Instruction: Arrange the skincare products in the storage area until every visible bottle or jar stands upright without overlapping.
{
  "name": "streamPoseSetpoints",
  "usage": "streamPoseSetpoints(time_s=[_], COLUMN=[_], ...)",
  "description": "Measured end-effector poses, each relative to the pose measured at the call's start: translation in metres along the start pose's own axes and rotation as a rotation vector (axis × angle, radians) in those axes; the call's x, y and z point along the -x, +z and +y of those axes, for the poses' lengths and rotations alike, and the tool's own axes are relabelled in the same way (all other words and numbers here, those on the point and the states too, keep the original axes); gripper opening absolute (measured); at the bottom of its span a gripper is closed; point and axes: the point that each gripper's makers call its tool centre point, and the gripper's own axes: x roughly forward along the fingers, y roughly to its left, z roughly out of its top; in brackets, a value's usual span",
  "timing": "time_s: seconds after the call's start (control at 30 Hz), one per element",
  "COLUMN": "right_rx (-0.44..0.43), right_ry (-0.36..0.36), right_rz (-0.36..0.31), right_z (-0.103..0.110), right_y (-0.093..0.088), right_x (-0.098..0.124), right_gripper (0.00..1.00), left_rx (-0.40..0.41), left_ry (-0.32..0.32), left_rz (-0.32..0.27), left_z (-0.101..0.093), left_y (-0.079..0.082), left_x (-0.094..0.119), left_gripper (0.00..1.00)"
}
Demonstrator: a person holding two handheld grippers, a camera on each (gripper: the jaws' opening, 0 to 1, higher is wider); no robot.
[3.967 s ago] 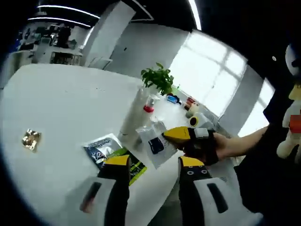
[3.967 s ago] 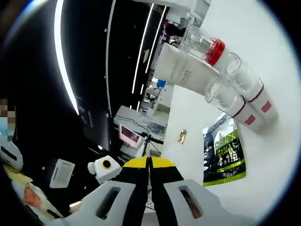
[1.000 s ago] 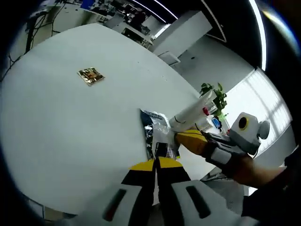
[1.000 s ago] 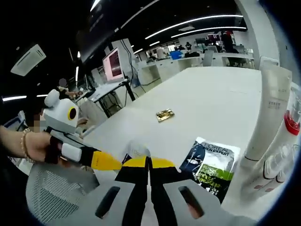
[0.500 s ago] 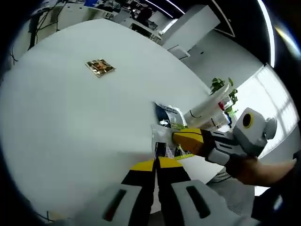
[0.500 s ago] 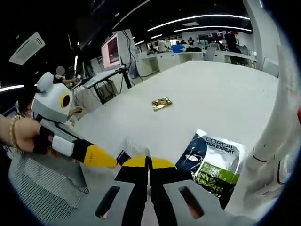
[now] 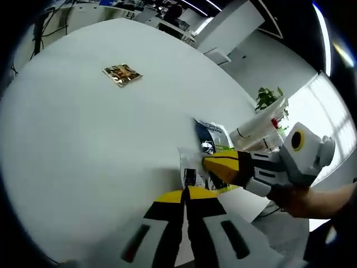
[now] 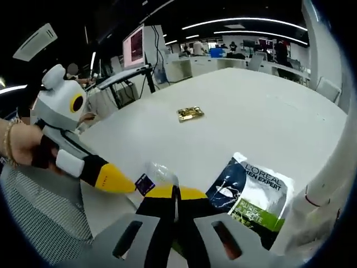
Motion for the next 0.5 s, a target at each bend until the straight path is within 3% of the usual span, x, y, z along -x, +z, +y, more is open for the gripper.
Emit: streamPoseSetpoints(time_s=[0.3,0.4,0.5], right_rx=[0.090,0.098,0.118], right_ry=[-0.020,-0.021,-0.036], right_rz=[0.060,0.068,0.078], right_z=[-0.002,-0.001,0.000], right_y=[-0.007,-0.011,-0.013], right_x=[-0.007,-0.009,-0.010], right_gripper=[0.01,0.01,0.01], left_rx=[-0.047,-0.119,-0.156], left_ry=[0.006,0.030,0.013], left_rz=[0.027,0.041,0.046], left_z=[0.002,0.007,0.002], left_y=[-0.001,0.000,-0.003], left_x=[-0.005,-0.008,-0.009], left_gripper=[0.00,0.00,0.00])
